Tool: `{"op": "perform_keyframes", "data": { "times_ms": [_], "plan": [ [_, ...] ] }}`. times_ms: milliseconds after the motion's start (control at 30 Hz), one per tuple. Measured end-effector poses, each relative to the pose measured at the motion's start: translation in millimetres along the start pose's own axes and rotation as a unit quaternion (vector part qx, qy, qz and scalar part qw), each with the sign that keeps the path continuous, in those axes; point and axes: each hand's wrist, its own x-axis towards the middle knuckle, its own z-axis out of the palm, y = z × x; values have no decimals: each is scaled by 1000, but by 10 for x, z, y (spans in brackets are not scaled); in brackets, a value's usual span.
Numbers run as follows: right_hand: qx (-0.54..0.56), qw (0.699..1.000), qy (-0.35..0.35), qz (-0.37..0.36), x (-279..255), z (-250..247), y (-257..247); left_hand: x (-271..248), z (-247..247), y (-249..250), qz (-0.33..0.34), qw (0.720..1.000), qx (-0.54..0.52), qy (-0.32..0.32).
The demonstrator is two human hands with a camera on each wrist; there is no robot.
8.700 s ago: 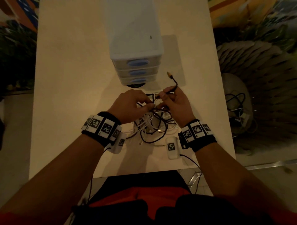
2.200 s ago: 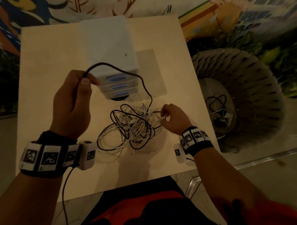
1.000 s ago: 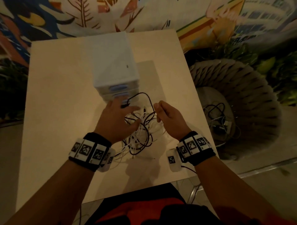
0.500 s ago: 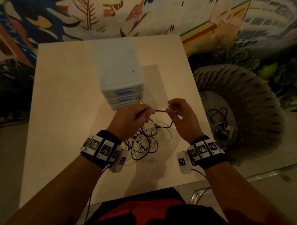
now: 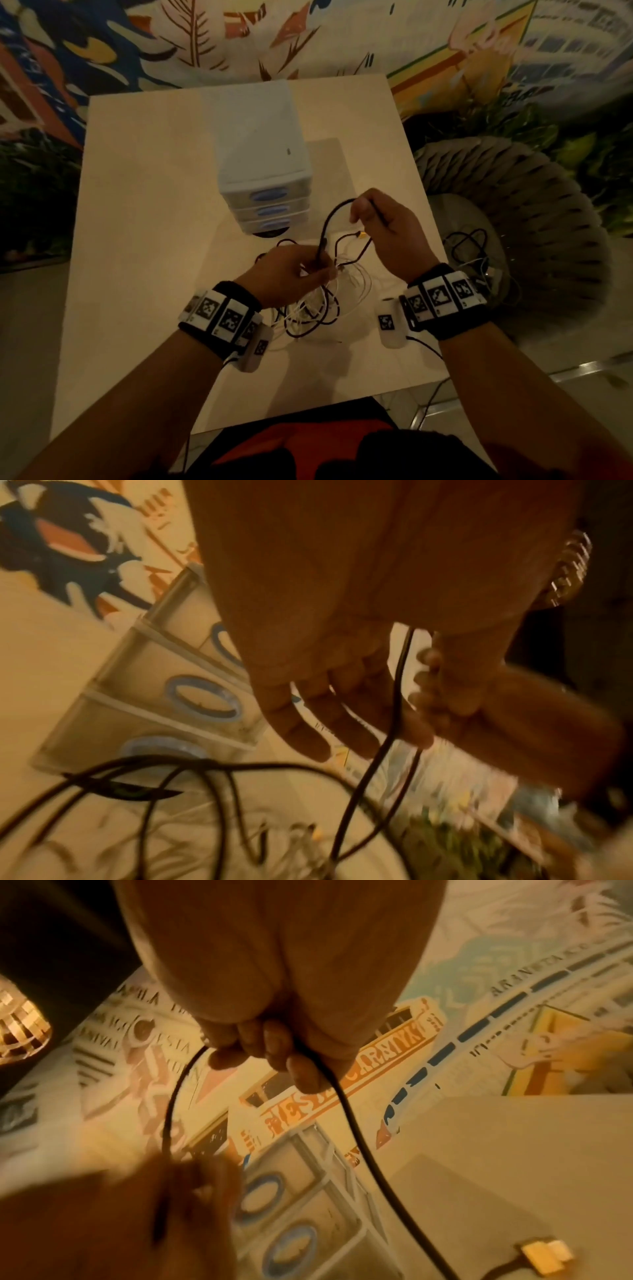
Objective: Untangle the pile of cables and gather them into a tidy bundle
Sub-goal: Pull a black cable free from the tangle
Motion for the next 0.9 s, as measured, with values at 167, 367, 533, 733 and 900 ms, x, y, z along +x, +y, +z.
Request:
{"op": "perform_keyframes", "data": {
  "times_ms": [167,367,533,733,900],
  "plan": [
    [-61,995,41,64,32,-4,315,-63,16,0,13,993,-4,118],
    [-81,983,120,112,-282,3,575,-94,-217,270,46,963,-98,247],
    [-82,992,-99,12,-401,89,122,-45,-220,433,34,948,-196,249],
    [-86,982,-163,-34,-351,380,117,1,-100,394,60,938,-265,214],
    [27,992,-120,16,-357,254,34,137,151,47,-11,959,-262,111]
  ]
}}
